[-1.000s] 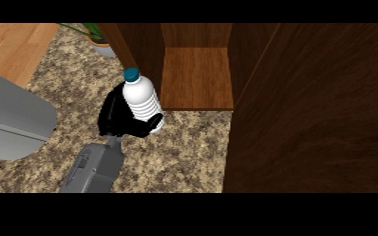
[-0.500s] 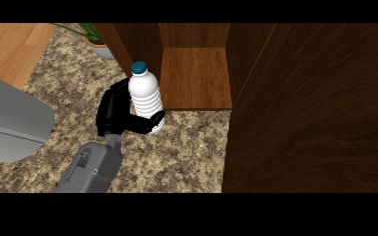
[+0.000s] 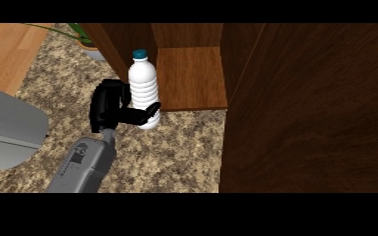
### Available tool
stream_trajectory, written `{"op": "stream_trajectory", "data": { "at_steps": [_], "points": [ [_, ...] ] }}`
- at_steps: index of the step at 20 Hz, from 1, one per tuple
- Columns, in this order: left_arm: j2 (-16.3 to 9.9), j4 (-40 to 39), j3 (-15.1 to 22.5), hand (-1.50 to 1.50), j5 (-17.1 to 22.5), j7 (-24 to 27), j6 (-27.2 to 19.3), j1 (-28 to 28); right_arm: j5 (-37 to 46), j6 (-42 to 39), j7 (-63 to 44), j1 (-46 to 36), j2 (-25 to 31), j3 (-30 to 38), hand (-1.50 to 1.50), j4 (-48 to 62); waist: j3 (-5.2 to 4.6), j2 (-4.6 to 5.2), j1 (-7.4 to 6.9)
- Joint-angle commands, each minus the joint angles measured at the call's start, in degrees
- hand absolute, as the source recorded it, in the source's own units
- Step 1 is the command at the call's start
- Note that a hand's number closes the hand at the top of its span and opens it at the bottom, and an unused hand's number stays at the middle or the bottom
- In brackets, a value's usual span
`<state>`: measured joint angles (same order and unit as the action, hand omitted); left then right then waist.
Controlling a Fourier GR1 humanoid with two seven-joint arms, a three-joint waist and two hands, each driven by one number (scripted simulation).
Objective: Pick up the bottled water, place it into the cabinet and close the cabinet
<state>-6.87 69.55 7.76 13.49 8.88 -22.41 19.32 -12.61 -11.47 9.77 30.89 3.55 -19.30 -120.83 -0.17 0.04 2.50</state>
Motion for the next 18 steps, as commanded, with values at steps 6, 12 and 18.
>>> {"op": "stream_trajectory", "data": {
  "at_steps": [6,12,18],
  "points": [
    [1.8,-7.0,2.3,1.5,-5.7,-5.6,-4.7,17.9,-0.9,-1.5,0.0,-1.8,0.4,-0.4,-1.5,1.7,0.25,1.2,4.4],
    [1.2,-11.1,2.4,1.5,-8.6,-4.3,-6.3,18.8,-0.9,-1.8,0.5,-2.2,0.4,-0.3,-1.5,3.1,0.15,1.31,4.47],
    [-1.4,-14.7,3.4,1.5,-14.5,-3.7,-10.3,20.1,-0.5,-1.0,-0.7,-3.2,0.0,-0.7,-1.5,2.5,0.16,1.35,4.51]
  ]
}}
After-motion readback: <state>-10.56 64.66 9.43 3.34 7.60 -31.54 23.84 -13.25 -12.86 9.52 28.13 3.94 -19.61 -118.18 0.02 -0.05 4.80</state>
